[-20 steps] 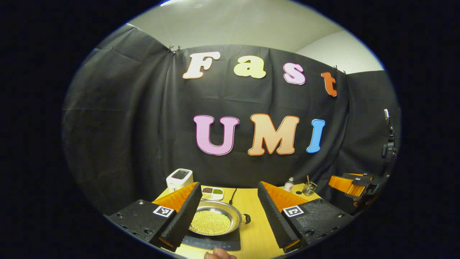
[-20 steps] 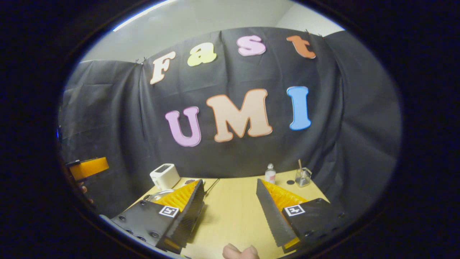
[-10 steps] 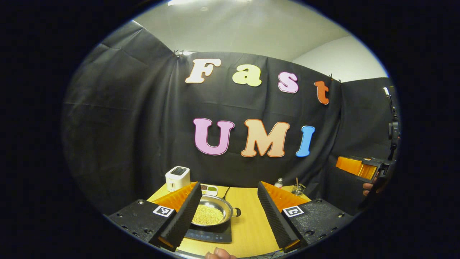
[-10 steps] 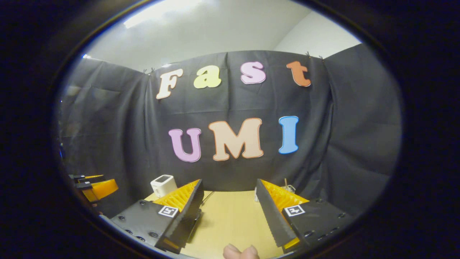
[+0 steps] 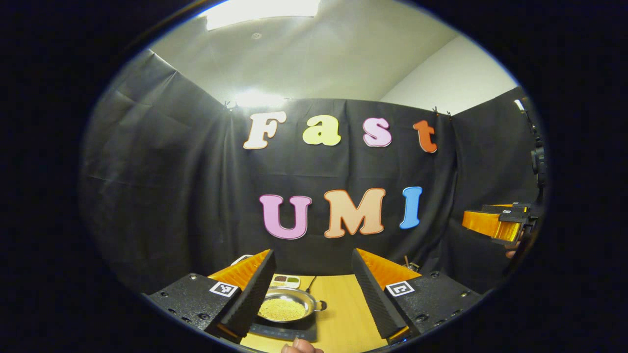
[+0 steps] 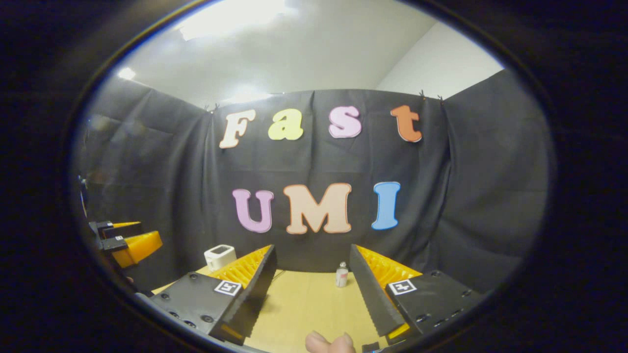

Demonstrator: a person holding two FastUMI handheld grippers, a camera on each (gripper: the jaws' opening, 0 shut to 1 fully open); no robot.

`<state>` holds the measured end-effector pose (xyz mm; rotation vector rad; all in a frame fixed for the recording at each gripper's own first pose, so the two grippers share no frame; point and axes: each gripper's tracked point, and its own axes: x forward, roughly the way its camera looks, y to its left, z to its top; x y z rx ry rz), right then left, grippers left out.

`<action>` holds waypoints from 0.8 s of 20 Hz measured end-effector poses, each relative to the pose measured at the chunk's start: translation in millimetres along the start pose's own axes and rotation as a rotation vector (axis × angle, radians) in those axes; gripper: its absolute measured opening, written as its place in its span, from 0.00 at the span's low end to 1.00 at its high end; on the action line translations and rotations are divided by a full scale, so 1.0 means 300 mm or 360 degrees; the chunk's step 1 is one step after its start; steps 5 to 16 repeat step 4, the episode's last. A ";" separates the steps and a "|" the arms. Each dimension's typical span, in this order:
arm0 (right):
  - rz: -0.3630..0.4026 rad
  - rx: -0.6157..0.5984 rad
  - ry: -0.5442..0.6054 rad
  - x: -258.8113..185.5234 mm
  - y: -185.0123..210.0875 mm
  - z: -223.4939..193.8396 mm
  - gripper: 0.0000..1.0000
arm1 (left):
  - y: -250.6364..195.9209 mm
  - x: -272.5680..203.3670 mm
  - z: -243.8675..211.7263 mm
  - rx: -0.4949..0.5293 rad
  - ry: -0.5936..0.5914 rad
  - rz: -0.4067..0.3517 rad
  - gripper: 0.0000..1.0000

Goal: First push the handle of the pot to place it horizontally, then grasp the pot with both hands and set it on the induction cooktop.

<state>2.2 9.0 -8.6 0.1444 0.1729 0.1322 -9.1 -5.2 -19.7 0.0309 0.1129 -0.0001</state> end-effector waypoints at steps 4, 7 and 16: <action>0.0057 0.0014 0.0002 -0.004 -0.037 -0.034 0.91 | -0.046 -0.001 -0.065 -0.0114 0.0094 0.0023 0.91; 0.0057 0.0014 0.0002 -0.004 -0.037 -0.034 0.91 | -0.046 -0.001 -0.065 -0.0114 0.0094 0.0023 0.91; 0.0057 0.0014 0.0002 -0.004 -0.037 -0.034 0.91 | -0.046 -0.001 -0.065 -0.0114 0.0094 0.0023 0.91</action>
